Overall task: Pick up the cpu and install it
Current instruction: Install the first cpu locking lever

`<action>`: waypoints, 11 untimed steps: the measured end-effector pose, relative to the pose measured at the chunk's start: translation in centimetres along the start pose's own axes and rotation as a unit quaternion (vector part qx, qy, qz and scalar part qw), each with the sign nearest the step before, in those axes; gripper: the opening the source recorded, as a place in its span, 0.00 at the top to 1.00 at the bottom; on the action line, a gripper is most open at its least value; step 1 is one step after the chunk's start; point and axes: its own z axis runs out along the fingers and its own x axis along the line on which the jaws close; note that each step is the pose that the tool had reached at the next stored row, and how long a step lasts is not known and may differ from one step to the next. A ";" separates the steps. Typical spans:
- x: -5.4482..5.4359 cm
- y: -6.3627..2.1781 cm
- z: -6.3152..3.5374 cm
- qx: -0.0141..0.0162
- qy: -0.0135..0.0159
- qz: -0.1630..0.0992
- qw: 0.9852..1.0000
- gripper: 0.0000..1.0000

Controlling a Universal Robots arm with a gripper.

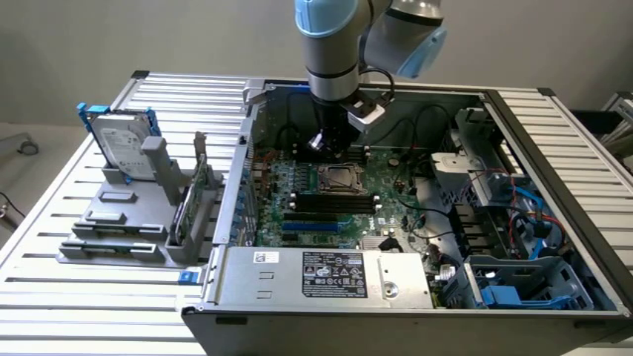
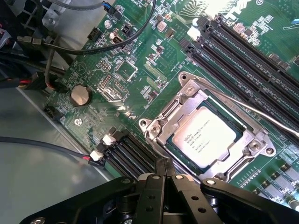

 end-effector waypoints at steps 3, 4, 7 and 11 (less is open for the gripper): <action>0.0 0.03 0.07 0.000 0.000 0.000 1.000 0.89; 0.0 0.03 0.09 0.000 0.000 0.000 1.000 0.89; 0.0 0.05 0.18 0.000 0.000 0.000 1.000 0.89; 0.0 0.05 0.28 0.000 0.000 0.000 1.000 0.89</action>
